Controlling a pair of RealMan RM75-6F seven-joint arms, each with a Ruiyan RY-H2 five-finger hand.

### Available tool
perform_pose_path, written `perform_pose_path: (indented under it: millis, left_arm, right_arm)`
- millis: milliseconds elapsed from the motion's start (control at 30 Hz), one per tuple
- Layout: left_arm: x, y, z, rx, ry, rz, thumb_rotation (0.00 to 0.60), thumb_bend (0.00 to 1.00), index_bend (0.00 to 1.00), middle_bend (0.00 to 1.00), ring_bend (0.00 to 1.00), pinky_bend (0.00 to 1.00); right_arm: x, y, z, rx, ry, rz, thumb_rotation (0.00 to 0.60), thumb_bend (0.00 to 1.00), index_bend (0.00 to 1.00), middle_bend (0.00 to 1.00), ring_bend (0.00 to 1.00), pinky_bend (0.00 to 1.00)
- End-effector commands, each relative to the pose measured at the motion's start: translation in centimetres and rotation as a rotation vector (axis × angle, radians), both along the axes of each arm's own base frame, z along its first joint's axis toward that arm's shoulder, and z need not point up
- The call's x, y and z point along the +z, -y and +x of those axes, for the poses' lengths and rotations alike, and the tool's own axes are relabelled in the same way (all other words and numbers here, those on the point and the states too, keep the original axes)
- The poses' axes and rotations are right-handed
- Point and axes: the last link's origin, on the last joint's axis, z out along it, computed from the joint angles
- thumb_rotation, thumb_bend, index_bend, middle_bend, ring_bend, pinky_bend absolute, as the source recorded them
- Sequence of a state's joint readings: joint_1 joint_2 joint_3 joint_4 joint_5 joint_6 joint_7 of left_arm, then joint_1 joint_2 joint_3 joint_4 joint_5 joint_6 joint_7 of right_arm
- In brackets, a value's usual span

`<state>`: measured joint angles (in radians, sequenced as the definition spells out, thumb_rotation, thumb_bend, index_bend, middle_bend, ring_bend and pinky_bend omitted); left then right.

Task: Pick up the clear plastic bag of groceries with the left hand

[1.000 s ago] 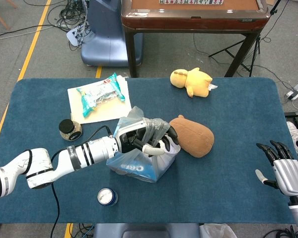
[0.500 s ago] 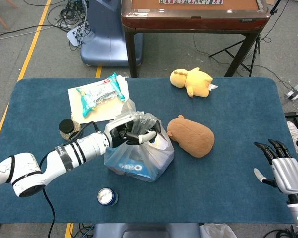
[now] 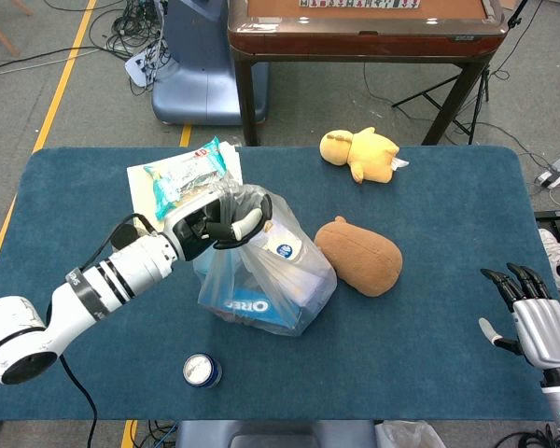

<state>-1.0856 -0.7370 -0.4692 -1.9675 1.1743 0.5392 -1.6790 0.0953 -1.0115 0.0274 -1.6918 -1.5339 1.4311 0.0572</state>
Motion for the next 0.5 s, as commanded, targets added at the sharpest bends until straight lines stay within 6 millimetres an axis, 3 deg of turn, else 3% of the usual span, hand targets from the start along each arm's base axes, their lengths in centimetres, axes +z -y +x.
perform_pose_path:
  millis: [33,267,500]
  left_arm:
    - [1.6,-0.1,-0.2,0.011,0.03,0.049,0.6,0.54,0.58,0.8,0.95,1.0]
    - [4.2,0.1,-1.0,0.034,0.079,0.108,0.6,0.55,0.58,0.8,0.95,1.0]
    - [5.3,-0.4,-2.0,0.057,0.075,0.138,0.6,0.54,0.58,0.8,0.95,1.0]
  right_arm:
    - [0.0,0.0,0.0,0.001,-0.001,0.001,0.6,0.32,0.17,0.23,0.07,0.1]
    - [-0.1,0.1,0.2,0.008,-0.001,0.004,0.6,0.32,0.17,0.23,0.07,0.1]
    - [-0.3,0.5,0.5,0.012,-0.004,0.013,0.6,0.32,0.17,0.23,0.07,0.1]
